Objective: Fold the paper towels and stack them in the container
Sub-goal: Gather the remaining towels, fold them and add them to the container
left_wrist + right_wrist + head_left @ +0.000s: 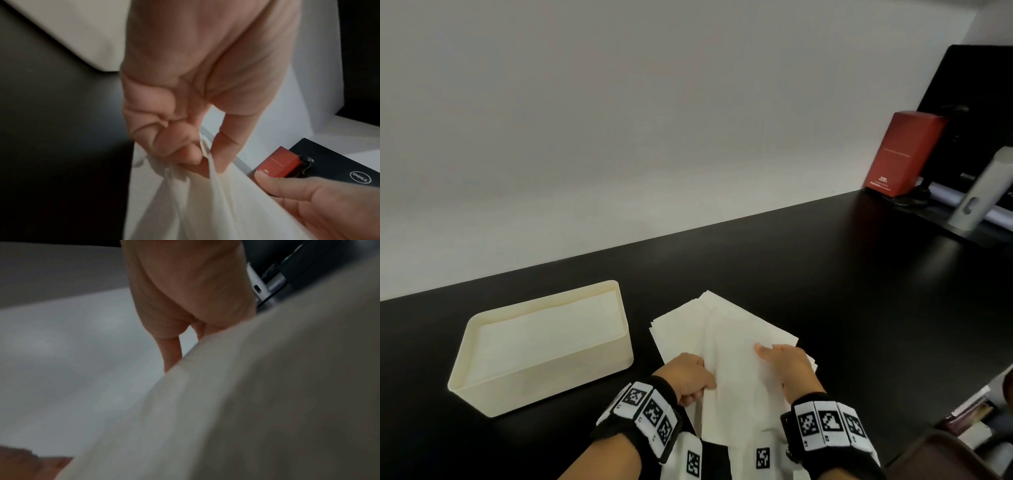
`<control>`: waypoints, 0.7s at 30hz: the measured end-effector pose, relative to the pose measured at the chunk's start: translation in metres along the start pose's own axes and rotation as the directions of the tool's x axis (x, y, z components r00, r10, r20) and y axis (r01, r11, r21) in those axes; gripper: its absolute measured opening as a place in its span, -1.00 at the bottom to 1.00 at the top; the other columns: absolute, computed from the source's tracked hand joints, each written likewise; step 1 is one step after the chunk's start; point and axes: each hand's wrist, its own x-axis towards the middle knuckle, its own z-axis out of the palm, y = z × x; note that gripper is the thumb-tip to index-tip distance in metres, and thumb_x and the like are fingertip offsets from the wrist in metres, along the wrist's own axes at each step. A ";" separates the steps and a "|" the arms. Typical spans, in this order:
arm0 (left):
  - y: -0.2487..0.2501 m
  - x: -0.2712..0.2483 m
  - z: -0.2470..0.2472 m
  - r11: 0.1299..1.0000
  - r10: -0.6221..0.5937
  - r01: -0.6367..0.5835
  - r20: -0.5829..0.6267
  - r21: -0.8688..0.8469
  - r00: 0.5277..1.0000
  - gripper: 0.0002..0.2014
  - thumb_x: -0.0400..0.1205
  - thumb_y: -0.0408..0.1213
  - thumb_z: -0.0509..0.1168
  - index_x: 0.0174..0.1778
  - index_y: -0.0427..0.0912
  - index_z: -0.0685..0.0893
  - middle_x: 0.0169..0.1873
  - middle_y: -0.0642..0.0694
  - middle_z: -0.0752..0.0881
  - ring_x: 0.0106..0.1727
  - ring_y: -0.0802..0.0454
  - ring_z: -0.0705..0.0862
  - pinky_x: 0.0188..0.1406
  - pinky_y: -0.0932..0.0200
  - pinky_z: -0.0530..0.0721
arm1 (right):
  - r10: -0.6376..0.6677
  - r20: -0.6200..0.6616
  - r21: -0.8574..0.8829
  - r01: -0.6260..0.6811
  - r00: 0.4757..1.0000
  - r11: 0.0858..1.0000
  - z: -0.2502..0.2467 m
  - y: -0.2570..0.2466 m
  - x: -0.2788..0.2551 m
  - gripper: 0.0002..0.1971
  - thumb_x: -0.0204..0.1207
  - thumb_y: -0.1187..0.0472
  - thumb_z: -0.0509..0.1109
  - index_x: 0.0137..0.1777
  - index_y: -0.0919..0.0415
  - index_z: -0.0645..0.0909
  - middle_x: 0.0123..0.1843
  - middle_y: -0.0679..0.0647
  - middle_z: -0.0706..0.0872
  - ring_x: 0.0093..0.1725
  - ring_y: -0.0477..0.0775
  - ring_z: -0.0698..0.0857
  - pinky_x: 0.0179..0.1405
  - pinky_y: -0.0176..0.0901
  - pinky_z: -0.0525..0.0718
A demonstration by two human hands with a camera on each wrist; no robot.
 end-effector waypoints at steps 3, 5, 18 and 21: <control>-0.005 -0.003 0.004 0.999 0.006 -0.006 0.004 -0.044 1.000 -0.87 0.61 -0.40 0.22 -0.24 -0.14 0.54 -0.48 -0.07 0.49 -0.54 0.14 0.40 -0.64 0.38 0.39 | 0.035 0.029 -0.022 -0.035 0.999 0.999 0.002 0.005 -0.003 -0.79 0.45 0.23 0.50 0.02 0.28 0.59 -0.04 0.12 0.68 0.18 0.26 0.64 0.34 0.10 0.57; -0.006 -0.004 0.007 0.996 0.027 -0.026 0.007 -0.089 1.000 -0.92 0.63 -0.29 0.26 -0.18 -0.14 0.57 -0.35 -0.08 0.61 -0.44 0.11 0.53 -0.51 0.33 0.54 | 0.043 0.039 -0.003 -0.043 0.998 0.999 0.003 0.009 -0.005 -0.62 0.34 0.30 0.57 0.12 0.29 0.55 0.04 0.19 0.69 0.19 0.29 0.65 0.31 0.19 0.61; -0.005 -0.005 0.026 0.981 0.160 -0.170 -0.108 -0.089 0.981 -0.58 0.56 -0.16 0.38 0.31 -0.23 0.57 0.25 -0.13 0.66 0.31 -0.12 0.60 0.38 0.02 0.56 | -0.062 0.083 -0.118 0.072 0.995 0.990 0.024 0.014 -0.021 -0.27 0.34 0.30 0.56 0.46 0.23 0.29 0.31 0.17 0.56 0.30 0.19 0.56 0.30 -0.02 0.59; -0.006 -0.012 0.022 0.979 0.201 -0.204 -0.161 -0.003 0.966 -0.62 0.62 -0.25 0.30 0.35 -0.21 0.53 0.31 -0.14 0.62 0.34 -0.09 0.57 0.42 0.03 0.53 | -0.102 0.065 -0.107 0.108 0.993 0.988 0.020 0.012 -0.020 -0.25 0.36 0.33 0.55 0.51 0.23 0.25 0.32 0.18 0.57 0.32 0.19 0.57 0.33 0.01 0.58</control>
